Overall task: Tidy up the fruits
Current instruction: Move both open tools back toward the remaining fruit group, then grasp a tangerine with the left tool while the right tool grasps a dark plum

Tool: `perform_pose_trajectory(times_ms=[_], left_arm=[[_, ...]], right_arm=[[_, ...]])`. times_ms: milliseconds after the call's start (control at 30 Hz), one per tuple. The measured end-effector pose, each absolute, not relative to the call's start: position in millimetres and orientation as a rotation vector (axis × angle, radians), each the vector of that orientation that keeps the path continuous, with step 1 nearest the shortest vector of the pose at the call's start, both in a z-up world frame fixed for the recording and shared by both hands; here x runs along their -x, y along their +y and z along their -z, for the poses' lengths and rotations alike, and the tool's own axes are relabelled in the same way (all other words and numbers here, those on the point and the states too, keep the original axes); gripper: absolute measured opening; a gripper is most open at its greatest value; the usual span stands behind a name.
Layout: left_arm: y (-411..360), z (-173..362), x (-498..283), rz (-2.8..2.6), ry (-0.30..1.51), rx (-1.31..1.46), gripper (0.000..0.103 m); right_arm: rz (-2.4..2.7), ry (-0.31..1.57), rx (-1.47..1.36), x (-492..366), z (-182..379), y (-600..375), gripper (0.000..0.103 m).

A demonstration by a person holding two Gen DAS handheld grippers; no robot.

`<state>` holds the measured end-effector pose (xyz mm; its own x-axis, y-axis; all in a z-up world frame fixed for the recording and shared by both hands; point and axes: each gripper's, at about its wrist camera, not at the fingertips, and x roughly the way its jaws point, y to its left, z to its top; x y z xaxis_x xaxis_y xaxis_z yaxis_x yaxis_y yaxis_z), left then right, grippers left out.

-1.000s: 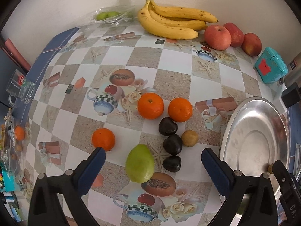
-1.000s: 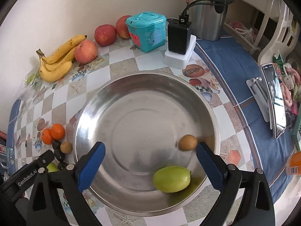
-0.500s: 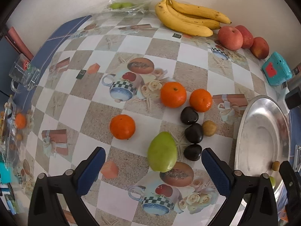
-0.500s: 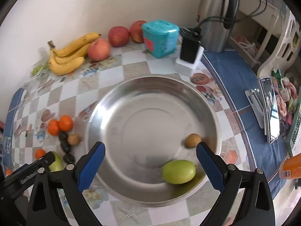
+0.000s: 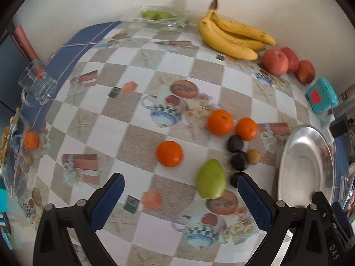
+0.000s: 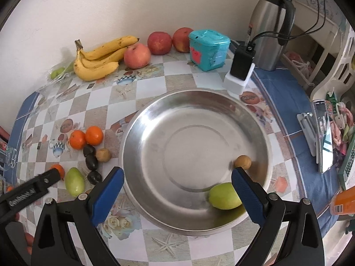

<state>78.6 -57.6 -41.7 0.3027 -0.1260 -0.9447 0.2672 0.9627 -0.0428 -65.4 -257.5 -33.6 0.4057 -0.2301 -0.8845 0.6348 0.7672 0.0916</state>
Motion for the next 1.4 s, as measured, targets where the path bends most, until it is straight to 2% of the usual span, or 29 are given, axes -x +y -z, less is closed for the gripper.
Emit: perform_pose_trajectory(times_ms=[367,900,1100,1167,1400], left_arm=[[-28,59,-105,0.217,1.248,-0.088,0.103],[-22,47,-119,0.312,1.193,-0.102,0.103],[-13,56,-124,0.312,1.23,-0.047,0.101],[-12,60,-125,0.322,1.243,-0.035,0.096],[-19,71,-125,0.365,1.27,-0.019,0.091]], right_arm=[[0.489,1.025,-0.473,42,51,-242,0.097],[0.33,0.962,-0.419,5,45,-204,0.097],[0.286,0.967,-0.412,-7,48,-189,0.097],[0.286,0.963,-0.399,-9,48,-185,0.097],[0.278,0.945,-0.386,-11,50,-182,0.096]])
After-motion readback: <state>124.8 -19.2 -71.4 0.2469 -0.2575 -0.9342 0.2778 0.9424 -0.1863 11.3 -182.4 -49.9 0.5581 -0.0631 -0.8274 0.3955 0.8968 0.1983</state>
